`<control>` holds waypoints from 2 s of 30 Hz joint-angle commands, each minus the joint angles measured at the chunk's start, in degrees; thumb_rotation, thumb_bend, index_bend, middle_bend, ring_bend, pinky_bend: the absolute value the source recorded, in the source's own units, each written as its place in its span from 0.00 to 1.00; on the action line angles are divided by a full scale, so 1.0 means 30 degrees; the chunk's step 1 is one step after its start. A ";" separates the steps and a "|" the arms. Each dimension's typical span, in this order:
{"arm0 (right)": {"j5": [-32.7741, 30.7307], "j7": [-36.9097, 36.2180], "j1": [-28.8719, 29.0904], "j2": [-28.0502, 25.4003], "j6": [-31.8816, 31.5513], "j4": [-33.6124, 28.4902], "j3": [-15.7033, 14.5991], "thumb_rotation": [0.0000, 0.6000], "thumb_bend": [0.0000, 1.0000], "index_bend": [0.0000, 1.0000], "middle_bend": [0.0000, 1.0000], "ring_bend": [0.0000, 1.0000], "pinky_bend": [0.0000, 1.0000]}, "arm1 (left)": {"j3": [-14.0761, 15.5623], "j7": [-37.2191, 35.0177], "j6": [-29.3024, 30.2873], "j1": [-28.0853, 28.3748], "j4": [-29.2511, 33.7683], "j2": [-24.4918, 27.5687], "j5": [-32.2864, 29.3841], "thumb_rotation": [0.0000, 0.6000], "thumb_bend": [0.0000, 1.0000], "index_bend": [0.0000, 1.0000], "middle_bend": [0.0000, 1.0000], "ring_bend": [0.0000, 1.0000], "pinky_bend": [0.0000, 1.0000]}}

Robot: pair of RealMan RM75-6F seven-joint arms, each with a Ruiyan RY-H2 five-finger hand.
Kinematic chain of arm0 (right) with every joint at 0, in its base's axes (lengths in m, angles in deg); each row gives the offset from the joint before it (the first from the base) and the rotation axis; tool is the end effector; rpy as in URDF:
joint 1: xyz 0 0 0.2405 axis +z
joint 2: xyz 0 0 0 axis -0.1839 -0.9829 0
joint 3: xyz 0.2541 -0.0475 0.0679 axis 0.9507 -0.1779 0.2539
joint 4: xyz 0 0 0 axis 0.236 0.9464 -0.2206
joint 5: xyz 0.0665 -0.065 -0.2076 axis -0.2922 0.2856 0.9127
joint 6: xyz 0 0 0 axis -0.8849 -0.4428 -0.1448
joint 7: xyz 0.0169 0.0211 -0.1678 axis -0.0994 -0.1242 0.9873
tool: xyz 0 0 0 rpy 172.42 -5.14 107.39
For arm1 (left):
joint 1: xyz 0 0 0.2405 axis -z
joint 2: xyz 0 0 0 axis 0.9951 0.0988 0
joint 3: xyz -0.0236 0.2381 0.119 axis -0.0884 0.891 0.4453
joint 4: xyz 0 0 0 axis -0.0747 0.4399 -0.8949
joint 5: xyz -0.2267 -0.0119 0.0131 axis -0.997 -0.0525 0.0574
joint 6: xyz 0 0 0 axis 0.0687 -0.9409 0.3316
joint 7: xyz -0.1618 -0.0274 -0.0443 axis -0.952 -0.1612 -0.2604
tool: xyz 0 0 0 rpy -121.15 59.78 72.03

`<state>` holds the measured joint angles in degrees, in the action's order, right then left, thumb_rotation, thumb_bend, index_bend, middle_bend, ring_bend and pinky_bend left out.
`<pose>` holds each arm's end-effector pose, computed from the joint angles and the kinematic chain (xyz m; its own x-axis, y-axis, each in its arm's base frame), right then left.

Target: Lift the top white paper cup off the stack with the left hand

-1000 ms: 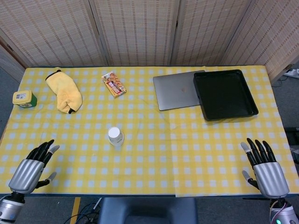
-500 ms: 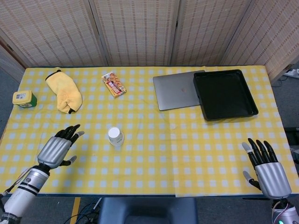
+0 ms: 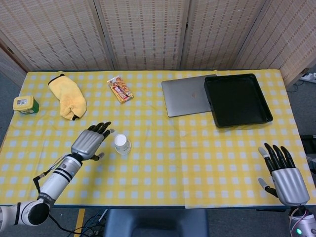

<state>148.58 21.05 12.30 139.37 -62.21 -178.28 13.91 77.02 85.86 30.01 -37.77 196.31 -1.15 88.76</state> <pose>-0.3069 -0.1813 0.1392 0.5498 0.0250 0.8349 -0.8280 -0.1155 0.5487 -0.1292 0.3644 0.0485 0.6275 0.3196 0.7100 0.7701 -0.3895 -0.5053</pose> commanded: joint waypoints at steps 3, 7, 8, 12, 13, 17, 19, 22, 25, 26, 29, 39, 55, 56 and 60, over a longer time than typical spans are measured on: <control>-0.0093 -0.0205 -0.0008 -0.0116 -0.0031 -0.0050 0.0019 1.00 0.22 0.03 0.00 0.00 0.00 | 0.0222 0.1380 -0.0201 0.2166 -0.0852 -0.1116 -0.2444 1.00 0.32 0.17 0.00 0.00 0.18; -0.0169 -0.0409 -0.0023 -0.0194 -0.0104 -0.0036 0.0053 1.00 0.22 0.03 0.00 0.00 0.00 | 0.0478 0.1722 -0.0207 0.3282 -0.1464 -0.1688 -0.3735 1.00 0.32 0.17 0.00 0.00 0.18; -0.0197 -0.0443 -0.0019 -0.0211 -0.0095 -0.0033 0.0061 1.00 0.22 0.03 0.00 0.00 0.00 | 0.0539 0.1750 -0.0219 0.3477 -0.1591 -0.1776 -0.3954 1.00 0.32 0.17 0.00 0.00 0.18; -0.0265 -0.0556 -0.0012 -0.0263 -0.0099 -0.0025 0.0080 1.00 0.22 0.03 0.00 0.00 0.00 | 0.0854 0.1785 -0.0160 0.4115 -0.2014 -0.2020 -0.4634 1.00 0.32 0.19 0.00 0.00 0.18; -0.0284 -0.0579 -0.0013 -0.0272 -0.0100 -0.0028 0.0082 1.00 0.22 0.03 0.00 0.00 0.00 | 0.0942 0.1754 -0.0133 0.4260 -0.2093 -0.2050 -0.4792 1.00 0.32 0.19 0.00 0.00 0.18; -0.0290 -0.0597 -0.0013 -0.0285 -0.0109 -0.0034 0.0070 1.00 0.22 0.03 0.00 0.00 0.00 | 0.1200 0.1603 -0.0056 0.4654 -0.2324 -0.2098 -0.5197 1.00 0.32 0.20 0.00 0.00 0.18; -0.0274 -0.0596 -0.0021 -0.0283 -0.0138 -0.0028 0.0061 1.00 0.22 0.03 0.00 0.00 0.00 | 0.1352 0.1505 0.0023 0.4794 -0.2424 -0.2111 -0.5291 1.00 0.32 0.21 0.00 0.00 0.18; -0.0298 -0.0605 -0.0019 -0.0283 -0.0139 -0.0020 0.0065 1.00 0.22 0.03 0.00 0.00 0.00 | 0.1559 0.1398 0.0146 0.4932 -0.2536 -0.2160 -0.5348 1.00 0.32 0.22 0.00 0.00 0.18; -0.0296 -0.0612 -0.0009 -0.0287 -0.0131 -0.0011 0.0058 1.00 0.22 0.03 0.00 0.00 0.00 | 0.1734 0.1231 0.0205 0.5071 -0.2638 -0.2264 -0.5376 1.00 0.32 0.24 0.00 0.00 0.18; -0.0282 -0.0613 -0.0013 -0.0290 -0.0147 -0.0010 0.0053 1.00 0.22 0.03 0.00 0.00 0.00 | 0.1796 0.1150 0.0219 0.5114 -0.2691 -0.2318 -0.5355 1.00 0.32 0.25 0.00 0.00 0.18; -0.0287 -0.0648 -0.0029 -0.0303 -0.0197 -0.0007 0.0058 1.00 0.22 0.03 0.00 0.00 0.00 | 0.1951 0.0951 0.0212 0.5214 -0.2827 -0.2468 -0.5323 1.00 0.32 0.26 0.00 0.00 0.18; -0.0221 -0.0759 -0.0073 -0.0348 -0.0330 0.0018 0.0032 1.00 0.22 0.03 0.00 0.00 0.00 | 0.2210 0.0454 0.0282 0.5589 -0.3066 -0.2805 -0.5197 1.00 0.32 0.27 0.00 0.00 0.18; -0.0114 -0.0708 -0.0108 -0.0335 -0.0407 0.0032 -0.0030 1.00 0.22 0.03 0.00 0.00 0.00 | 0.2512 -0.0038 0.0851 0.5723 -0.3088 -0.3041 -0.4805 1.00 0.32 0.35 0.00 0.00 0.18; -0.0113 -0.0713 -0.0113 -0.0341 -0.0415 0.0033 -0.0032 1.00 0.22 0.03 0.00 0.00 0.00 | 0.2524 -0.0040 0.0884 0.5732 -0.3088 -0.3063 -0.4768 1.00 0.32 0.35 0.00 0.00 0.18; -0.0100 -0.0698 -0.0115 -0.0336 -0.0413 0.0042 -0.0043 1.00 0.22 0.03 0.00 0.00 0.00 | 0.2503 -0.0146 0.1007 0.5751 -0.3060 -0.3110 -0.4674 1.00 0.32 0.37 0.00 0.00 0.18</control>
<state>148.27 18.98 11.96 138.36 -63.43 -178.15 13.78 84.55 85.45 33.01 -20.53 187.11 -10.47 74.71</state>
